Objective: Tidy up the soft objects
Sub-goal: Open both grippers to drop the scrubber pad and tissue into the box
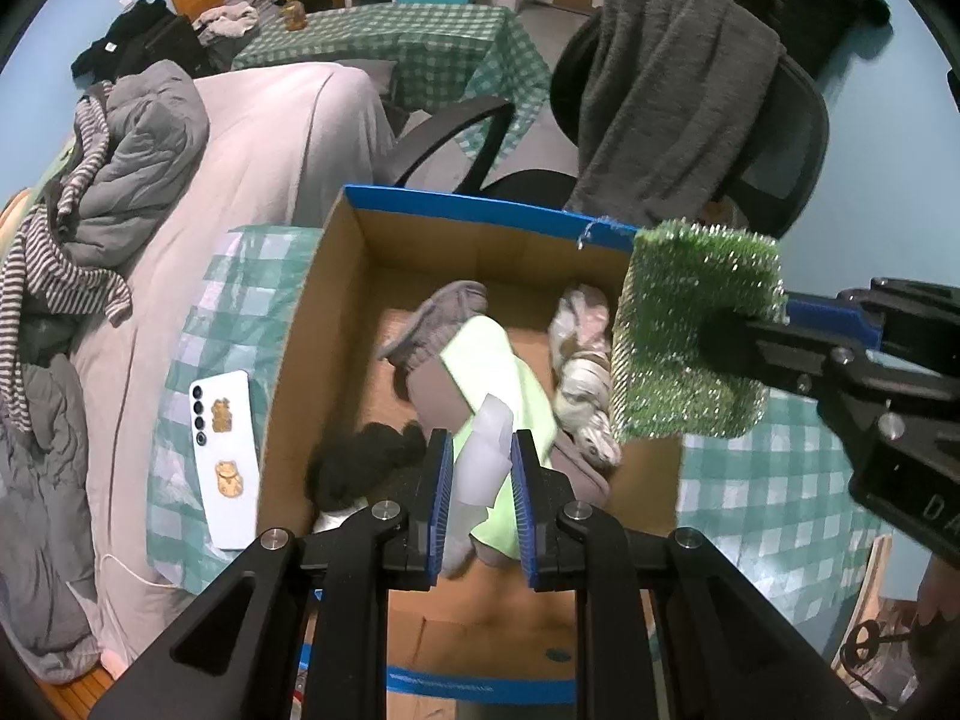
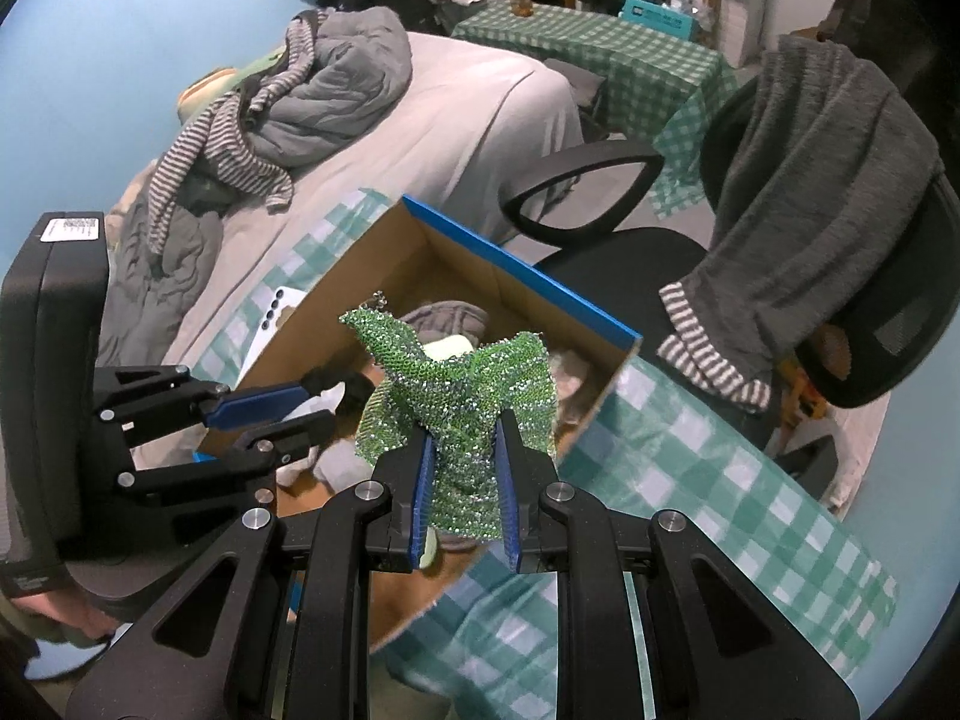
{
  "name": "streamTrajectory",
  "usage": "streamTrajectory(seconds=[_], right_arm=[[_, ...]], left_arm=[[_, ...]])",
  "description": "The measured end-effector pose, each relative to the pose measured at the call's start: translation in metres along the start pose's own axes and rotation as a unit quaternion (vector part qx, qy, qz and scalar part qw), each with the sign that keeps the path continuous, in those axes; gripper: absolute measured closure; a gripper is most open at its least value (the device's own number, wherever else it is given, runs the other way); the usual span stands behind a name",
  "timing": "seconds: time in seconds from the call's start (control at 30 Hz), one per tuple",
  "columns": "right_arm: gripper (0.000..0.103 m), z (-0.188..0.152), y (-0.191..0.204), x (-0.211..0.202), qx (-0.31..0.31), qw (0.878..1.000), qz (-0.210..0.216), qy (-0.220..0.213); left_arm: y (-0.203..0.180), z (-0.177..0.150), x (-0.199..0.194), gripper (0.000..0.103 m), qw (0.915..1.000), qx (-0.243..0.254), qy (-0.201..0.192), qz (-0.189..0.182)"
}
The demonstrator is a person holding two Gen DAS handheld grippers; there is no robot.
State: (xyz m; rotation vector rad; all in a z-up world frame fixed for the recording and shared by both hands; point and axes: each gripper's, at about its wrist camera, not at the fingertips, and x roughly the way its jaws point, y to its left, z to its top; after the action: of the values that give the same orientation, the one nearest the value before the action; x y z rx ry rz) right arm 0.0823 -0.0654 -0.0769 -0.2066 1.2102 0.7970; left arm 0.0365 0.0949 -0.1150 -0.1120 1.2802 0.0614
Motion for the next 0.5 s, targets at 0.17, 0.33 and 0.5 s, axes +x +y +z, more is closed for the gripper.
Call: streamTrajectory(seconds=[0.17,0.33,0.5], right_arm=[[0.086,0.011,0.003,0.02,0.005,1.0,0.007,0.016],[0.086,0.019,0.001,0.037,0.016,0.999,0.012,0.033],[0.081,0.025,-0.001,0.049,0.024,0.998,0.019,0.047]], left_arm=[[0.012,0.008,0.011,0.084,1.0,-0.006,0.004,0.003],[0.02,0.013,0.023,0.084,0.9999,-0.01,0.012,-0.001],[0.024,0.014,0.035,0.082,0.9993,-0.021,0.029,-0.005]])
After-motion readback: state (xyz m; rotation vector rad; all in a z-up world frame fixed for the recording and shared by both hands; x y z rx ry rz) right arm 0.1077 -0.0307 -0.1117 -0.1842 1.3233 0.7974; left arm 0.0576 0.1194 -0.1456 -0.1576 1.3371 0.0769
